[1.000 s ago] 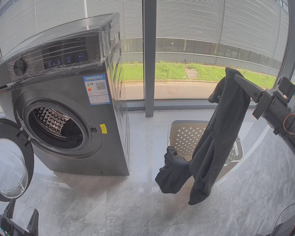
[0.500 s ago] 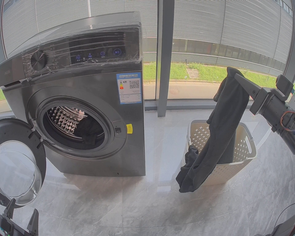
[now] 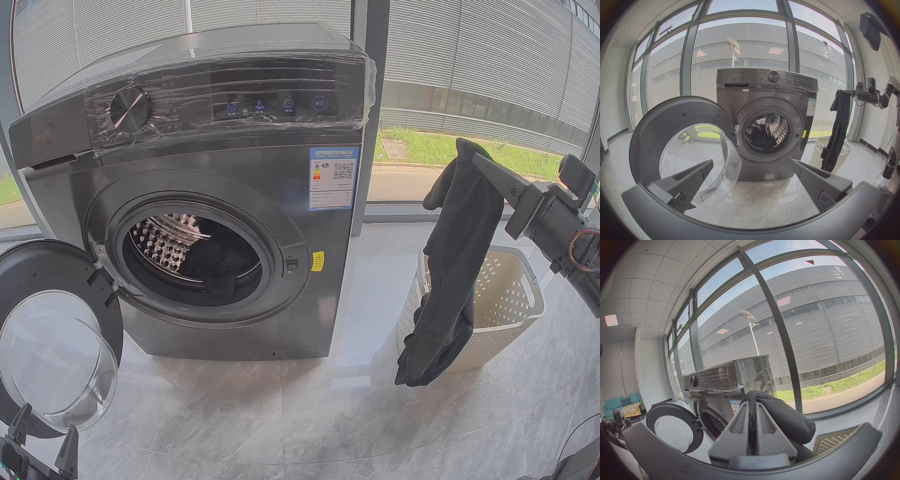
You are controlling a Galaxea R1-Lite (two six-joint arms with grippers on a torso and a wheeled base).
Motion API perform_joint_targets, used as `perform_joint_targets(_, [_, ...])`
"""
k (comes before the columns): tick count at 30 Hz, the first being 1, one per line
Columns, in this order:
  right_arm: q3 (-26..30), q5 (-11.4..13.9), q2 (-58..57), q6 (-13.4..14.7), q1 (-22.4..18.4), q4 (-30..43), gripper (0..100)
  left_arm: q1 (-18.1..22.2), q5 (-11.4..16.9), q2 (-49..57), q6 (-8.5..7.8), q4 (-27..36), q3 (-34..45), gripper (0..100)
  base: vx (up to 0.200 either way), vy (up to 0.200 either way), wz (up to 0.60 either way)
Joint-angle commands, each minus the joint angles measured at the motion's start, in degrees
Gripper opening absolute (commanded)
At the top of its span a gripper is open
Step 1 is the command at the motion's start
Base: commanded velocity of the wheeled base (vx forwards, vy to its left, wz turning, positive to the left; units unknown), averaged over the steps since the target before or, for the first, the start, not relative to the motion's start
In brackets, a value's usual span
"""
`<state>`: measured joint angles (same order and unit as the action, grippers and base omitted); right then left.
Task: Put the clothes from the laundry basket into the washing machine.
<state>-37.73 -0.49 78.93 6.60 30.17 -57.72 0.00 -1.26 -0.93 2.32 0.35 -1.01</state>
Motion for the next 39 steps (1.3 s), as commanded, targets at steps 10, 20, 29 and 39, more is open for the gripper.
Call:
perform_joint_targets(10, [0.20,0.22,-0.10,0.00,0.15,-0.02,0,0.00,-0.06,0.93,-0.03,0.00,0.92,100,-0.200,0.000,0.00])
perform_joint_targets(20, [0.73,0.40,0.17,0.00,0.15,-0.02,0,0.00,0.11,0.93,0.06,0.00,0.92,100,-0.100,0.000,0.00])
perform_joint_targets(29, [1.17,0.40,0.34,0.08,0.15,-0.02,0,0.00,0.11,0.93,0.14,0.00,0.84,100,0.000,0.178,0.00])
perform_joint_targets(39, [1.69,0.49,0.43,0.08,0.59,-0.02,0,0.00,0.11,0.93,0.14,0.00,0.92,100,0.000,0.200,0.00])
